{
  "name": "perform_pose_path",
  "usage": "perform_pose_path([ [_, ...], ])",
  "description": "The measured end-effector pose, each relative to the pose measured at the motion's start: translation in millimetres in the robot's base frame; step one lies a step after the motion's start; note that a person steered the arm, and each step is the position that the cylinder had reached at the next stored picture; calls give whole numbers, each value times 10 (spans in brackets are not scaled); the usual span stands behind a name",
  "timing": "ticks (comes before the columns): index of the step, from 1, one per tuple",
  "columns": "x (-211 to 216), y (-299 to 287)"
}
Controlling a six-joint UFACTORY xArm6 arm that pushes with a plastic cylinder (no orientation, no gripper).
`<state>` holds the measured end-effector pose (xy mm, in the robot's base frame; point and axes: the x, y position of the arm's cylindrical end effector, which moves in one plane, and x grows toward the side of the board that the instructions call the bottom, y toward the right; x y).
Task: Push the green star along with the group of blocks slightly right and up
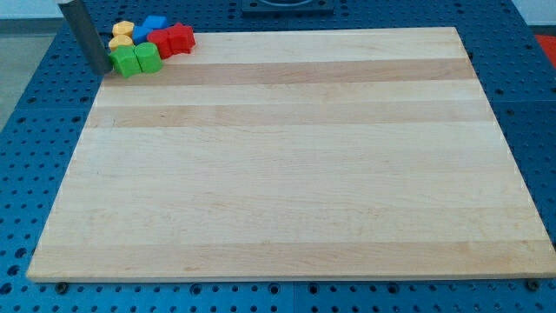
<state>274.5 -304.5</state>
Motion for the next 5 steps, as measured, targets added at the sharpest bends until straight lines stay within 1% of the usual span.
perform_pose_path([
  [2, -158, 8],
  [3, -158, 212],
  [5, -158, 1012],
])
